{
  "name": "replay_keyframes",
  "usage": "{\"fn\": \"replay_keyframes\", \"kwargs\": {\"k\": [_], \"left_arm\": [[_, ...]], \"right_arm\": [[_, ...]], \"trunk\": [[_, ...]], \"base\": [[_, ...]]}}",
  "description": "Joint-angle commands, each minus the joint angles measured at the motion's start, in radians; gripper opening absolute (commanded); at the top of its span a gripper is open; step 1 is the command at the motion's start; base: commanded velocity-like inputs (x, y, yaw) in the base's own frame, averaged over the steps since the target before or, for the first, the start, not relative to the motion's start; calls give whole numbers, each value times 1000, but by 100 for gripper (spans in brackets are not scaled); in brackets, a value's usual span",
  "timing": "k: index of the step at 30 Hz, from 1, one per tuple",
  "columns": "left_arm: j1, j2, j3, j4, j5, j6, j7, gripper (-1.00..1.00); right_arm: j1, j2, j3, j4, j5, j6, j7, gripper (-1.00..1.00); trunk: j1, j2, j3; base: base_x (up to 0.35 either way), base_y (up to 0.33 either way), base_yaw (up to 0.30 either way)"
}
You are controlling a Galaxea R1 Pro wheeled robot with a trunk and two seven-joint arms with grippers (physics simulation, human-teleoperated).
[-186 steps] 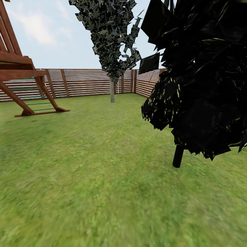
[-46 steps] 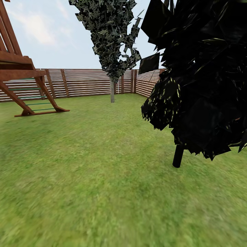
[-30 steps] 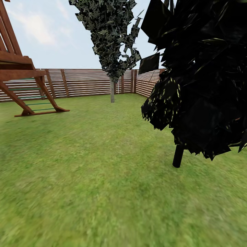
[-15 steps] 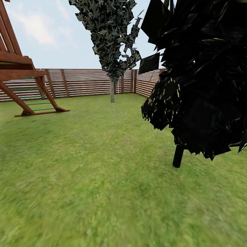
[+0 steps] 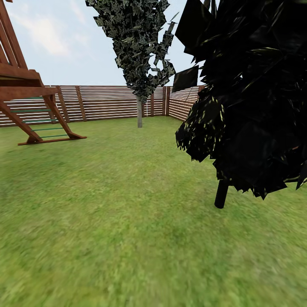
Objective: Take the three Easter eggs out of the wicker basket on the lawn in the garden, then place them on the lawn next to a single tree (choose any tree) so that all three eggs are next to the same tree and none are left in the basket.
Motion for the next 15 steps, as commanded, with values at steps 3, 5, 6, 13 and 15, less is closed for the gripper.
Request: {"fn": "replay_keyframes", "kwargs": {"k": [3,5,6,13,15], "left_arm": [[1,0,-1,-3,-1,0,-2,100],[1,0,-1,-3,0,0,-2,100],[1,-1,-1,-2,0,0,-2,100],[1,0,-1,-2,-1,0,-2,100],[1,0,-1,-2,-1,0,-2,100]], "right_arm": [[-1,0,5,2,1,-1,1,100],[-1,0,5,2,1,-1,0,100],[-1,0,5,2,1,-1,0,100],[-1,0,5,2,1,-1,0,100],[-1,0,5,2,1,-1,0,100]], "trunk": [[0,0,-1],[0,0,-1],[0,0,-1],[0,0,-1],[0,0,-1]], "base": [[0,0,0],[0,0,0],[0,0,0],[0,0,0],[0,0,0]]}}
